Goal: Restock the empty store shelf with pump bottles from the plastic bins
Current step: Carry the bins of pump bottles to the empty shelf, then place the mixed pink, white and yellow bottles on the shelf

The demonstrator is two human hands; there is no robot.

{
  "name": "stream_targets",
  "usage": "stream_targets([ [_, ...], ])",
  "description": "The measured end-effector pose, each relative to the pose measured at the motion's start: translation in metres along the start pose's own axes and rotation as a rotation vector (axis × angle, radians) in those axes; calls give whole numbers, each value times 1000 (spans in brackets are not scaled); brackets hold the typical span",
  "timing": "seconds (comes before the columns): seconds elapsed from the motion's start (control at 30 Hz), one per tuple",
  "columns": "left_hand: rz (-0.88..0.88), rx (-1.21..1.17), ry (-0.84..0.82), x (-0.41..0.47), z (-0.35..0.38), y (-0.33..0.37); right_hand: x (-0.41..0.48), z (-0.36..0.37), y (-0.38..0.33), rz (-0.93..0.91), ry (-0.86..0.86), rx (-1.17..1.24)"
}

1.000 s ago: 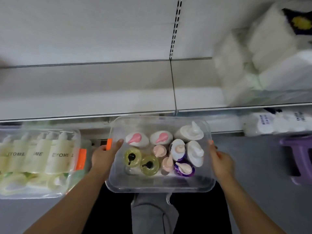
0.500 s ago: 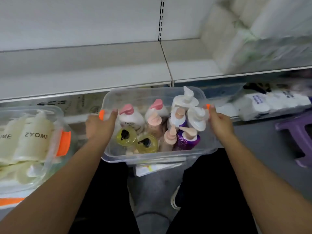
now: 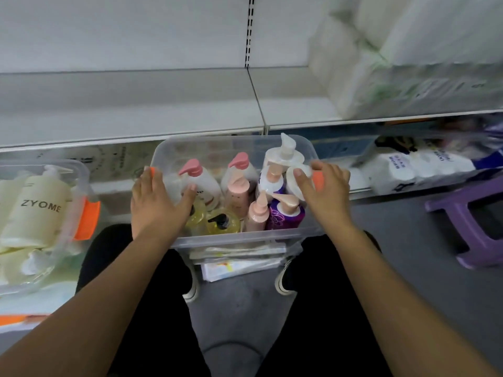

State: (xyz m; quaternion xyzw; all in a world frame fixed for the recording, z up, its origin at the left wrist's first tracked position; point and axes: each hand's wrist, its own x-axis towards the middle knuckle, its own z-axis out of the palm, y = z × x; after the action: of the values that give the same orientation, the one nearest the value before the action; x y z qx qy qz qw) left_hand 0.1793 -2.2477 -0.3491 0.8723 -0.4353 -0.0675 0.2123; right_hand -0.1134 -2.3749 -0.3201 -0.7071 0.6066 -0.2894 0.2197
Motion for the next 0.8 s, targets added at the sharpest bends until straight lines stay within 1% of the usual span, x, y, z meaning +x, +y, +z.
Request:
stream_targets([
  [0.07,50,20,13,-2,1,0,-13,0,-6,-45,48,100],
  [0.1,83,41,27,-5,2,-1,-21,1,-7,-52,40,128],
  [0.17,128,78,33,-9,2,0,-38,5,-2,-37,-58,141],
  [0.27,145,123,8,-11,2,4,-48,12,10,-90,-222,-7],
  [0.37,157,155,-18,-9,3,6,-34,11,7,-92,-315,-136],
  [0.47,176,200,-43,-9,3,7,-24,10,-3,-128,-412,-337],
  [0.57,182,216,-61,-10,3,8,-21,5,-10,-92,-486,-393],
  [0.63,183,230,-74,-11,2,8,-16,1,-10,-113,-512,-420],
  [0.67,190,237,-75,-11,1,9,-15,-2,-11,-115,-515,-393],
  [0.73,214,235,-59,-9,-1,12,-14,-12,-13,-101,-476,-318],
  [0.8,269,159,-35,-9,-4,25,-13,-27,-20,-62,-404,-223],
])
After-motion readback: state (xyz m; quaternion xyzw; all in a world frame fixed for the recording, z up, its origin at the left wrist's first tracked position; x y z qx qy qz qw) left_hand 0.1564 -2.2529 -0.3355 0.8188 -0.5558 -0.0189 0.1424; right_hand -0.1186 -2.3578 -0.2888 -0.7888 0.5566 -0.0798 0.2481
